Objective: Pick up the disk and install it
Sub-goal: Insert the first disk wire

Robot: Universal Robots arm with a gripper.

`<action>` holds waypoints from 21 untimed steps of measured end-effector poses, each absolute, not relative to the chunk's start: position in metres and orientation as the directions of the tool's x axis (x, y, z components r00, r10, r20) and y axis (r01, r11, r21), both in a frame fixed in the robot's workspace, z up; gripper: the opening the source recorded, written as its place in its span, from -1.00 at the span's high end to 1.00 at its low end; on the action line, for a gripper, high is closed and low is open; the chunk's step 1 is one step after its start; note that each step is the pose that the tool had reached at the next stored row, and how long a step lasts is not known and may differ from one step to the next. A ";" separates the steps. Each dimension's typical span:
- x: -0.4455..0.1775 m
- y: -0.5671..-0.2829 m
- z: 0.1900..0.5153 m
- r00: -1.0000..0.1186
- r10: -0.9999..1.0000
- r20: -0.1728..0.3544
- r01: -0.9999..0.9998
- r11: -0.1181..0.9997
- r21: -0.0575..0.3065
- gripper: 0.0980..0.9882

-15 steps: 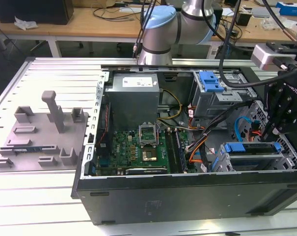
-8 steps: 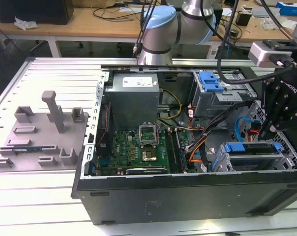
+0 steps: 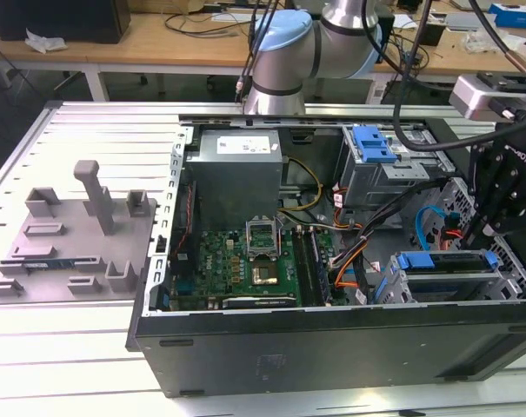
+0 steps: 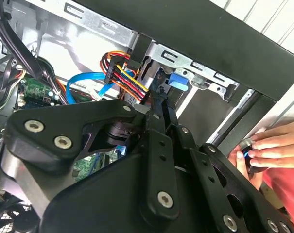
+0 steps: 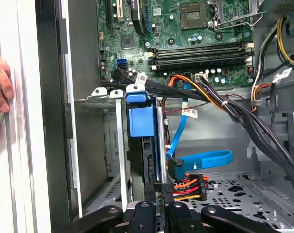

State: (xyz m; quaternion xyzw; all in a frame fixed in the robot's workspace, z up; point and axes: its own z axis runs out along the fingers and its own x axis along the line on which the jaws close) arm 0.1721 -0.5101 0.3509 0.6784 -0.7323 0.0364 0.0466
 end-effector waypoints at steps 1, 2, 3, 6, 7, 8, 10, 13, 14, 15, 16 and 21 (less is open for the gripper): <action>0.172 -0.510 0.351 -0.076 -0.990 0.118 -0.997 0.078 0.010 0.85; 0.172 -0.510 0.351 -0.077 -0.990 0.118 -0.997 0.079 0.010 0.85; 0.172 -0.511 0.351 -0.078 -0.990 0.118 -0.997 0.080 0.010 0.85; 0.171 -0.511 0.351 -0.082 -0.990 0.118 -0.996 0.084 0.010 0.85; 0.171 -0.511 0.351 -0.083 -0.990 0.118 -0.996 0.085 0.010 0.85; 0.171 -0.511 0.351 -0.083 -0.990 0.118 -0.996 0.085 0.010 0.85; 0.171 -0.511 0.351 -0.083 -0.990 0.118 -0.996 0.085 0.010 0.85; 0.170 -0.511 0.350 -0.083 -0.990 0.118 -0.996 0.085 0.010 0.85; 0.169 -0.511 0.350 -0.083 -0.990 0.118 -0.996 0.085 0.010 0.85; 0.168 -0.511 0.350 -0.083 -0.990 0.118 -0.996 0.084 0.010 0.85; 0.168 -0.512 0.350 -0.083 -0.990 0.118 -0.996 0.084 0.010 0.85; 0.168 -0.512 0.349 -0.075 -0.990 0.118 -0.997 0.077 0.010 0.85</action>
